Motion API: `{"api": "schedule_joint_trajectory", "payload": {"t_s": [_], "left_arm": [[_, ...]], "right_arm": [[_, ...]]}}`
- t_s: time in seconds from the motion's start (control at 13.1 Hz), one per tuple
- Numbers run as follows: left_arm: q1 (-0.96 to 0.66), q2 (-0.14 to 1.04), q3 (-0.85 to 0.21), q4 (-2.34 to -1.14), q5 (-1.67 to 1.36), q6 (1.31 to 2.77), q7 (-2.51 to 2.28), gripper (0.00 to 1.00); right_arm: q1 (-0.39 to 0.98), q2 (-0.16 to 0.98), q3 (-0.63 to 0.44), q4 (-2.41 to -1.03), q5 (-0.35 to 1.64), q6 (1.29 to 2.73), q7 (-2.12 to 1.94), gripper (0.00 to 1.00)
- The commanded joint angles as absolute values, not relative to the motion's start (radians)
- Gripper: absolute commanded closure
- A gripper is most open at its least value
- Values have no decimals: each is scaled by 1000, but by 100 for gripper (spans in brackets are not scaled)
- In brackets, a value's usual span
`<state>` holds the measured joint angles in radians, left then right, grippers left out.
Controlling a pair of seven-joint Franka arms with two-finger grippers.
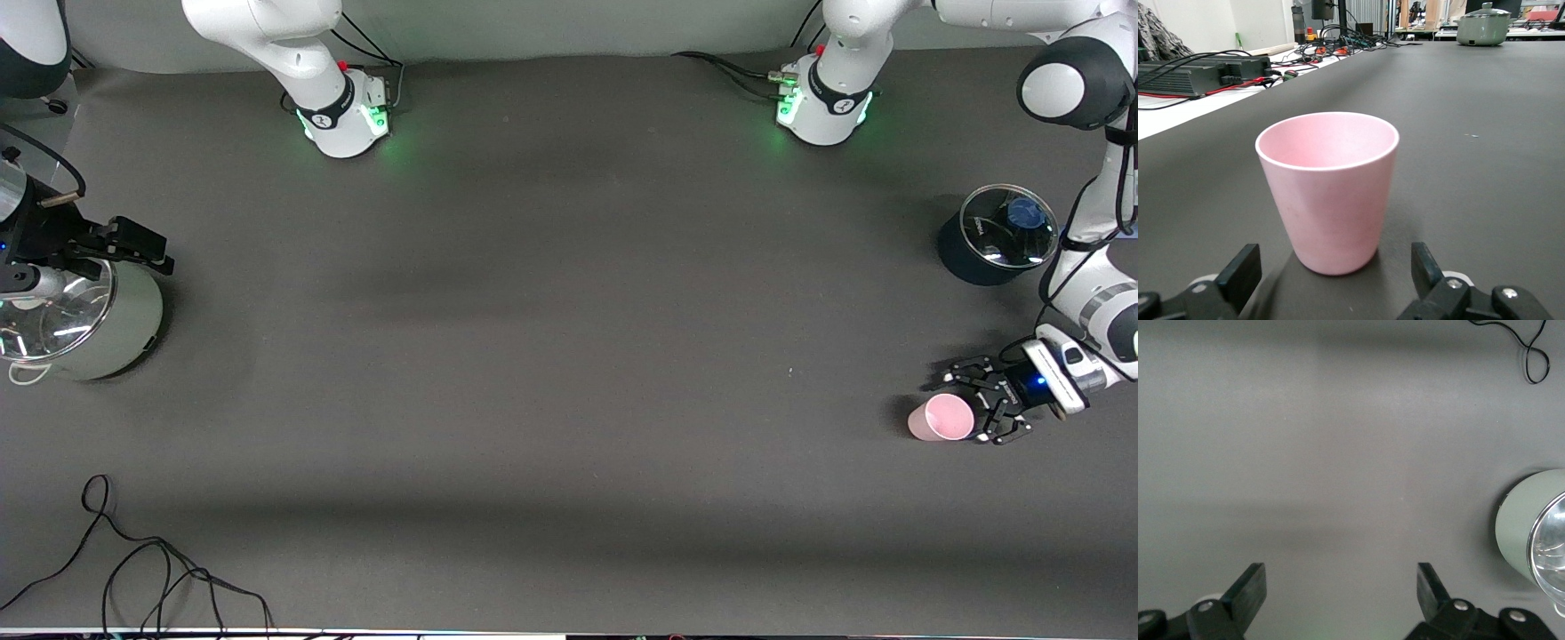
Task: Transfer pink cup from left to right arm
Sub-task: 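Close the left gripper on the pink cup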
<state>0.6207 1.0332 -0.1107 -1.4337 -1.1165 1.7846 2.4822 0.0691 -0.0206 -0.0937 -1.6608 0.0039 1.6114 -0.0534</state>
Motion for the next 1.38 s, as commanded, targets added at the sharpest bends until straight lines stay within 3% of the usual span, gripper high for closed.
{"api": "schedule_joint_trajectory", "payload": {"t_s": [0.0, 0.54, 0.61, 0.77, 1.3], "left_arm": [[609, 1039, -132, -1445, -1150, 1828, 2502, 0], [583, 1051, -138, -1445, -1189, 1845, 2502, 0], [586, 1051, -138, -1445, -1187, 1845, 2503, 7], [586, 1051, -138, -1445, -1189, 1845, 2502, 50], [584, 1034, -138, -1442, -1186, 1835, 2485, 68]], "right_arm": [[80, -20, -101, -1651, -9, 1601, -48, 0], [80, -20, -101, -1651, -9, 1601, -48, 0], [80, -20, -101, -1651, -9, 1601, -48, 0], [80, -20, -101, -1651, -9, 1601, -48, 0], [80, -20, -101, -1651, -9, 1601, -48, 0]]}}
